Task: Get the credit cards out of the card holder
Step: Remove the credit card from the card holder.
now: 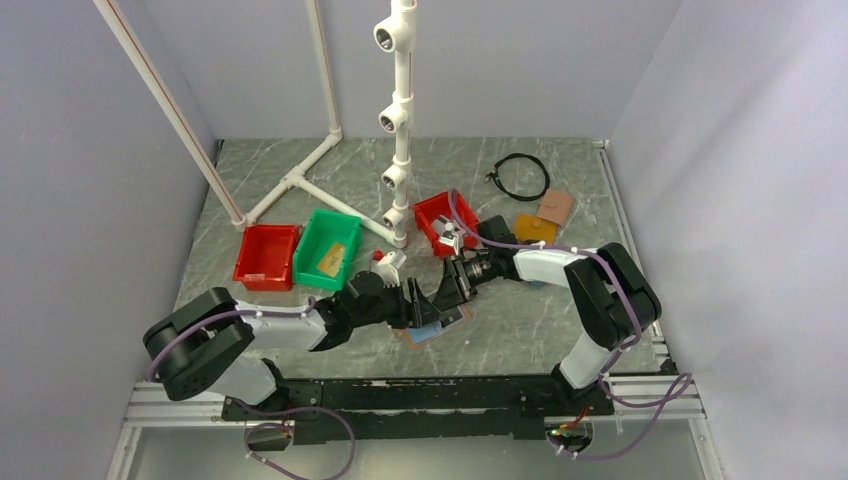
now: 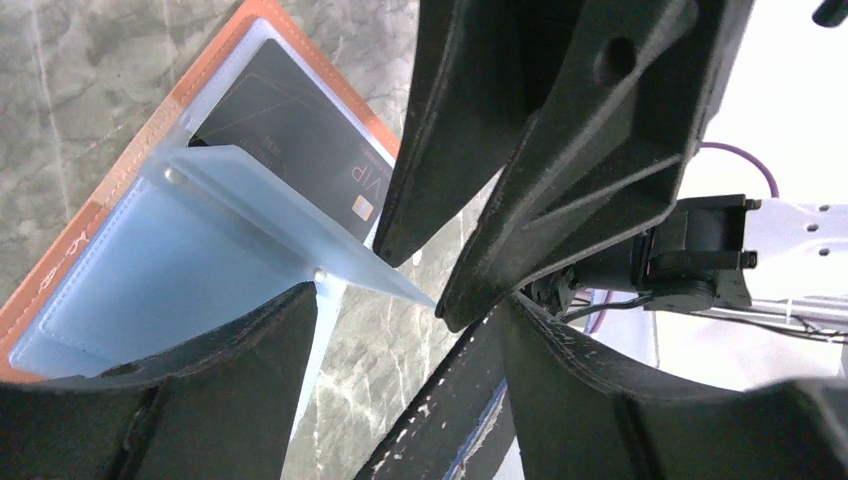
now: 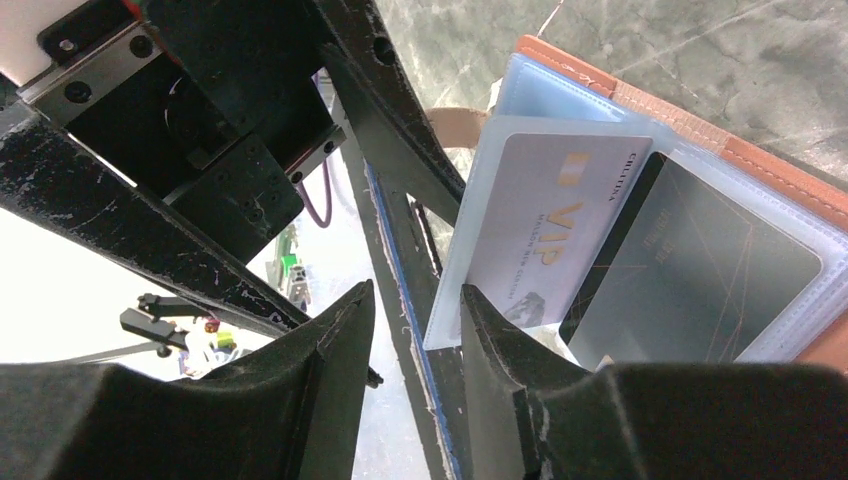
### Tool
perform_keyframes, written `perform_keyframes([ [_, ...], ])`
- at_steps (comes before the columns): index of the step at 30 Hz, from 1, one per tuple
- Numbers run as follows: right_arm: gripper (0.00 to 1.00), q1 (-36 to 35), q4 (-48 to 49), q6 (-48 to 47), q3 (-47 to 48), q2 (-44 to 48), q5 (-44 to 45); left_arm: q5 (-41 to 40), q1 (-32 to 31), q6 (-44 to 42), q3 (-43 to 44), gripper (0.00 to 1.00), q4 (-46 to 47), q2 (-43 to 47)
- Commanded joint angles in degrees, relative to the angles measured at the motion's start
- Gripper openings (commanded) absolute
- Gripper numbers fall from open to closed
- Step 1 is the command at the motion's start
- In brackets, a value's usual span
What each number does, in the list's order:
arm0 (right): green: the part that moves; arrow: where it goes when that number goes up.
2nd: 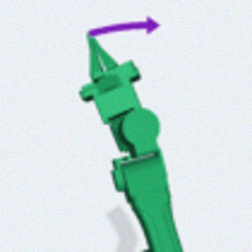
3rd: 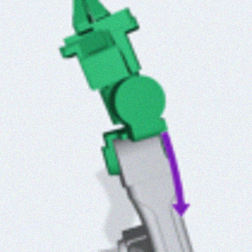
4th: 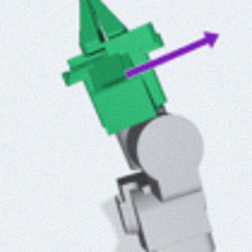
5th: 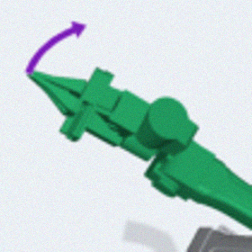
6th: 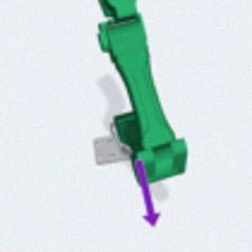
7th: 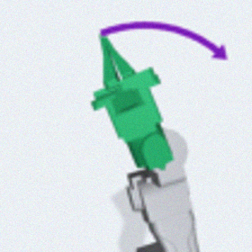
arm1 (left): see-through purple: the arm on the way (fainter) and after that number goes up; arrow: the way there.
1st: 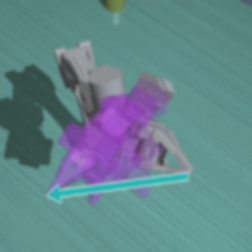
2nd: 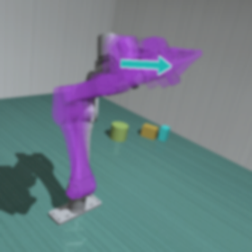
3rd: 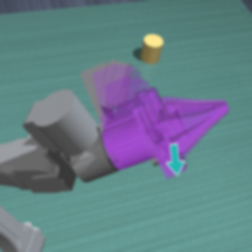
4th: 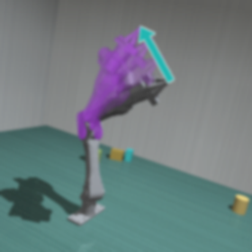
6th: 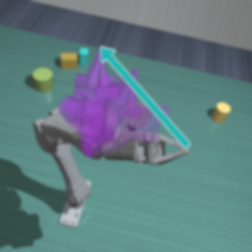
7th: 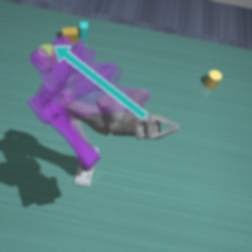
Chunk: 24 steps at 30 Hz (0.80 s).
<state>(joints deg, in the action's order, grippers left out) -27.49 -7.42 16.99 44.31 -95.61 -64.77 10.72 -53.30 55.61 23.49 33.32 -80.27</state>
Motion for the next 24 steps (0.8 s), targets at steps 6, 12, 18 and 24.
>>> perform_keyframes([
  [6, 0.39, -1.0, 1.7, 1.4, 1.2, -0.3, -1.5, -3.2, -0.1, 3.2, 4.3, 0.79, -6.9, -2.2],
  [12, 0.35, -2.0, 2.5, 2.6, 1.3, -0.9, -4.7, -4.0, -0.1, 3.6, 4.3, 0.73, -7.1, -3.5],
  [18, 0.31, -2.7, 2.9, 3.2, 1.4, -1.4, -6.3, -5.5, -0.2, 4.0, 4.0, 0.68, -8.8, -3.3],
  [24, 0.27, -2.7, 2.2, 2.1, 1.9, -1.3, -5.4, -7.5, -0.1, 3.7, 3.5, 0.57, -11.5, -1.6],
])
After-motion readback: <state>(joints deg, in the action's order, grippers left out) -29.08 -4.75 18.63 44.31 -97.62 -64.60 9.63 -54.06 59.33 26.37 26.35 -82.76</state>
